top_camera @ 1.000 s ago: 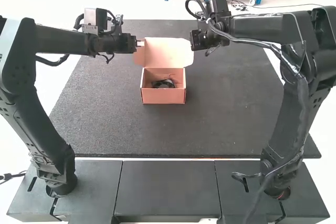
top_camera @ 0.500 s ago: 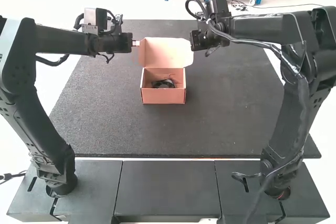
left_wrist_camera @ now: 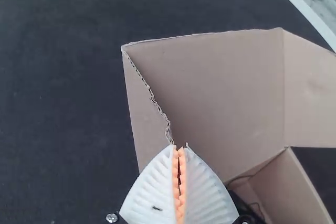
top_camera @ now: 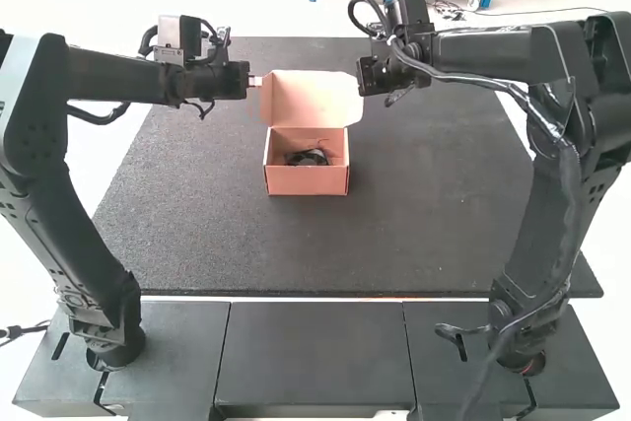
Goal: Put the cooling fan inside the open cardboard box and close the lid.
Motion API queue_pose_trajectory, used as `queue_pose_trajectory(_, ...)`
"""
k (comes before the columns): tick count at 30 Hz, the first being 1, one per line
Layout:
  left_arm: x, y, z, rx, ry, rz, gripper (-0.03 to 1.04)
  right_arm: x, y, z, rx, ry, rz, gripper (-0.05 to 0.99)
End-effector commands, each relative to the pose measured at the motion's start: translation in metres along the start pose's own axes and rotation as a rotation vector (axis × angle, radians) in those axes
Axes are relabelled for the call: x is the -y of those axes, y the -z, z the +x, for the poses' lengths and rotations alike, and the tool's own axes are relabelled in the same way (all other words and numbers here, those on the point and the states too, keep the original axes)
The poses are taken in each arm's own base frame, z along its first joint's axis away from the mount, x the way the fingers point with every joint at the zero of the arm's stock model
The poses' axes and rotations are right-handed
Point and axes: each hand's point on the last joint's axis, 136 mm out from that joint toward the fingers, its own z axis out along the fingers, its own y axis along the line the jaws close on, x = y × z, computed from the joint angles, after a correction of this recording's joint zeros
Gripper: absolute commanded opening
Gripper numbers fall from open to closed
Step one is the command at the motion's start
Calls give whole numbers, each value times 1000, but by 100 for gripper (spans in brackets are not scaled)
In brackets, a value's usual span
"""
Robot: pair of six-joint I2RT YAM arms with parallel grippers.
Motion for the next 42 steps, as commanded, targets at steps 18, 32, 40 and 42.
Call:
queue_pose_trajectory(18,43,21,2,-45,-20,79,2,-66,13,48,-107,48,-149,-1)
queue_pose_trajectory(32,53,53,31,-70,-14,88,2,-83,41,97,-149,57,-183,-1)
queue_pose_trajectory(40,57,63,17,-19,-27,90,3,-85,42,87,-104,41,-188,-2)
queue_pose_trajectory(42,57,64,7,2,-35,84,9,-86,43,74,-71,37,-190,-2)
